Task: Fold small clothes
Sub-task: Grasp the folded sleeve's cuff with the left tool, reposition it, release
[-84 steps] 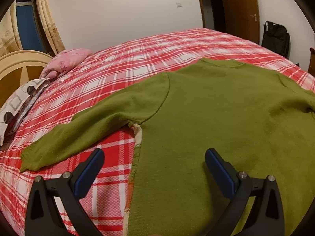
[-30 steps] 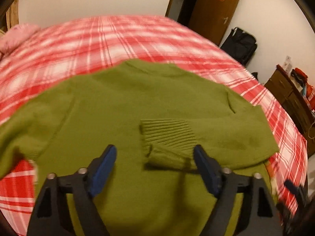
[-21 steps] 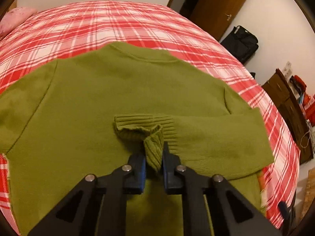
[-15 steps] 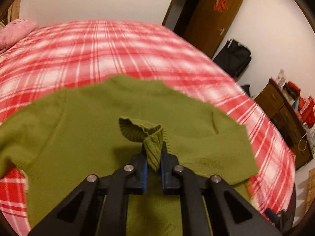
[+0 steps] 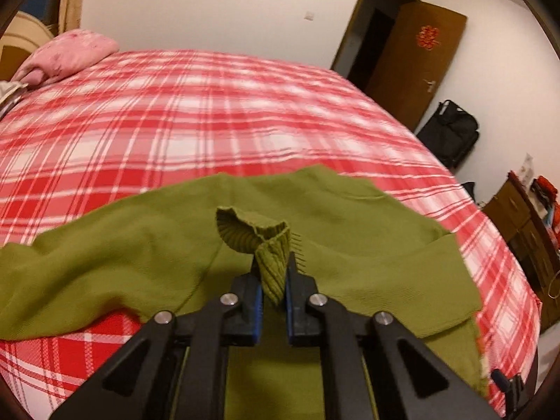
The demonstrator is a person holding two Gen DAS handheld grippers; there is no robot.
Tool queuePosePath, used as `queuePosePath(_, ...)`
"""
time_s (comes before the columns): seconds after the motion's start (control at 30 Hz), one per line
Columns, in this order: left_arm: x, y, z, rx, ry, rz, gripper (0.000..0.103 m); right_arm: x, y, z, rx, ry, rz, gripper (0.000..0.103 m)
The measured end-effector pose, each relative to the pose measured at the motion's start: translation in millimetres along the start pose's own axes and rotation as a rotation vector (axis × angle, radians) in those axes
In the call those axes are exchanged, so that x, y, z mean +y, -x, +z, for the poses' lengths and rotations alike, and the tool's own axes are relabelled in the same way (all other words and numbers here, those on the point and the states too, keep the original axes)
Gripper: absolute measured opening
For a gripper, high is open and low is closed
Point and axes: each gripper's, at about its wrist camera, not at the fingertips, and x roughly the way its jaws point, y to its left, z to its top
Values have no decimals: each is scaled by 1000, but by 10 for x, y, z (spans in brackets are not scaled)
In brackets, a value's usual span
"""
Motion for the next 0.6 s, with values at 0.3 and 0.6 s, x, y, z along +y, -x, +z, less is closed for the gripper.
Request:
queuePosePath(0.3, 224, -332, -183, 44, 15, 65, 11, -154, -97, 177, 126, -58, -144, 67)
queuePosePath(0.6, 71, -336, -296, 31, -78, 102, 23, -489, -1014, 743, 318, -9, -292, 67)
